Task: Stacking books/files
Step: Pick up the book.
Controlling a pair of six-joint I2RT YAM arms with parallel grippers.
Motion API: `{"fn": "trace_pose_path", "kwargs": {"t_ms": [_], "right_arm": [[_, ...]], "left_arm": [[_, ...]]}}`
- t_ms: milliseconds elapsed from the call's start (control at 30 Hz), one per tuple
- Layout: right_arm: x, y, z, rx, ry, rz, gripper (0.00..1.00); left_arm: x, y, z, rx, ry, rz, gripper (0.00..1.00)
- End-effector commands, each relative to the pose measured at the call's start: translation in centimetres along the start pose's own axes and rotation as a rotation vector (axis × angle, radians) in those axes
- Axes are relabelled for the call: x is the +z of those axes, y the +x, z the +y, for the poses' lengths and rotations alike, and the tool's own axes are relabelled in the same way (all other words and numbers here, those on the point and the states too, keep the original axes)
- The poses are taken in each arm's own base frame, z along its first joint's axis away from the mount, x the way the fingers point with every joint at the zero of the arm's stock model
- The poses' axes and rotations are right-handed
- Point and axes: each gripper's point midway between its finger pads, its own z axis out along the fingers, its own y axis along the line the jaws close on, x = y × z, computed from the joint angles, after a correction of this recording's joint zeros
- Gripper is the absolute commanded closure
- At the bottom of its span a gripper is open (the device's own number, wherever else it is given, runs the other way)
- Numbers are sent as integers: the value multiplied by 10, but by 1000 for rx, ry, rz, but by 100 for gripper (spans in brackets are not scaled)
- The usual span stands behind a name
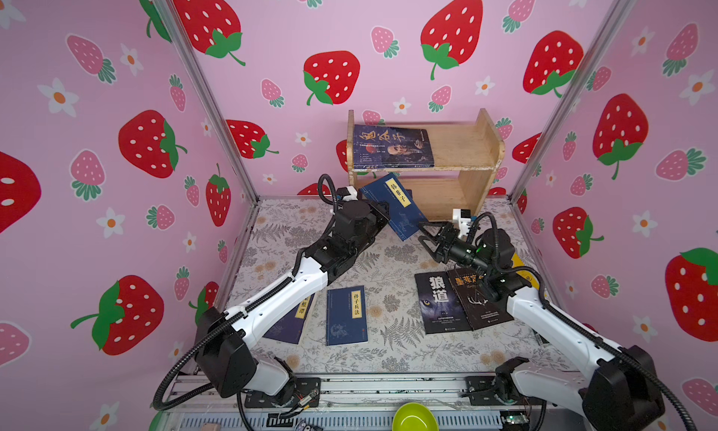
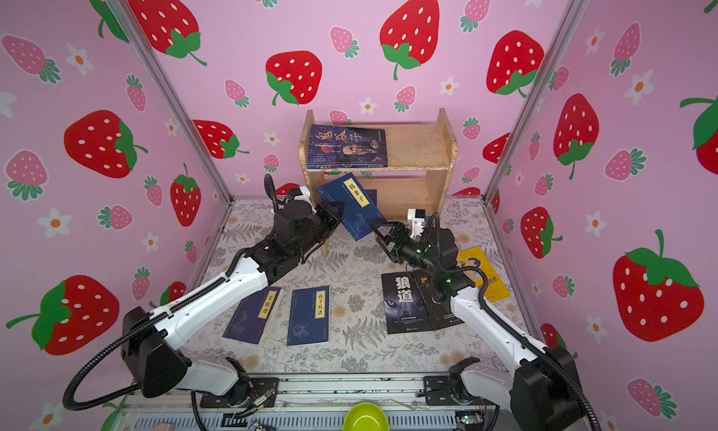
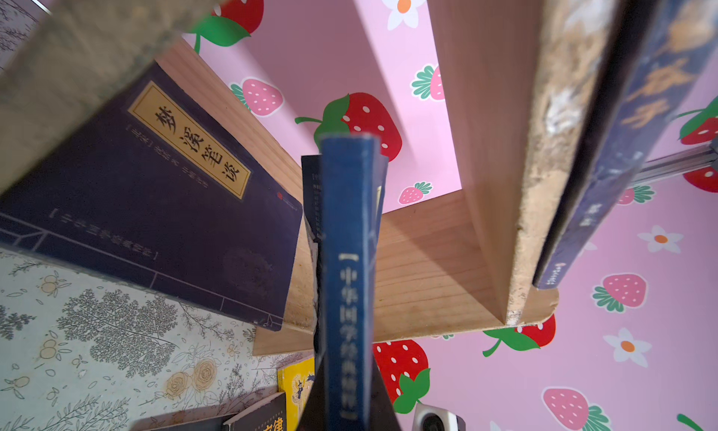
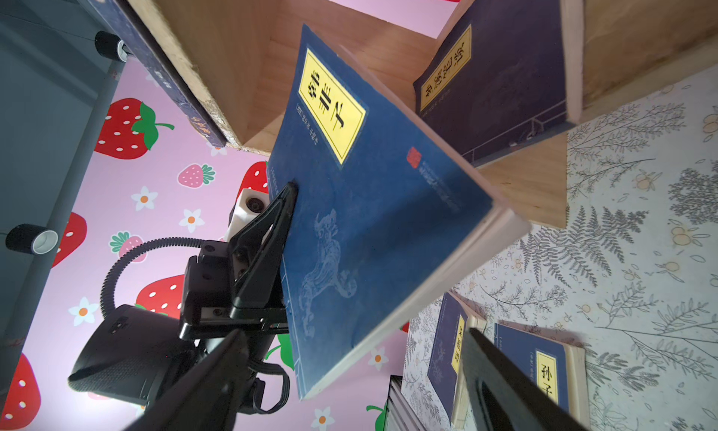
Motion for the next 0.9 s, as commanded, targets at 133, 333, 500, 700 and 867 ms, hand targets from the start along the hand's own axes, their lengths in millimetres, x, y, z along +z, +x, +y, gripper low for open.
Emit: {"fn": "trace_pose_path", "kwargs": {"t_ms": [133, 333, 500, 700, 867], "right_arm": [[17, 1, 29, 0, -96, 22, 22], [31, 2, 33, 9, -127, 10, 45], [33, -6, 34, 35, -169, -46, 72], [34, -14, 28, 43, -147, -84, 93], [36, -29, 17, 11, -90, -80, 94]], "left_arm": [[-14, -28, -57, -46, 157, -111, 100], [-14, -29, -52, -56, 153, -127, 100], [-14, -28, -50, -59, 163, -128, 100], [-17, -27, -44, -41, 142, -111, 82], [-31, -33, -22, -2, 66, -91, 40]]}}
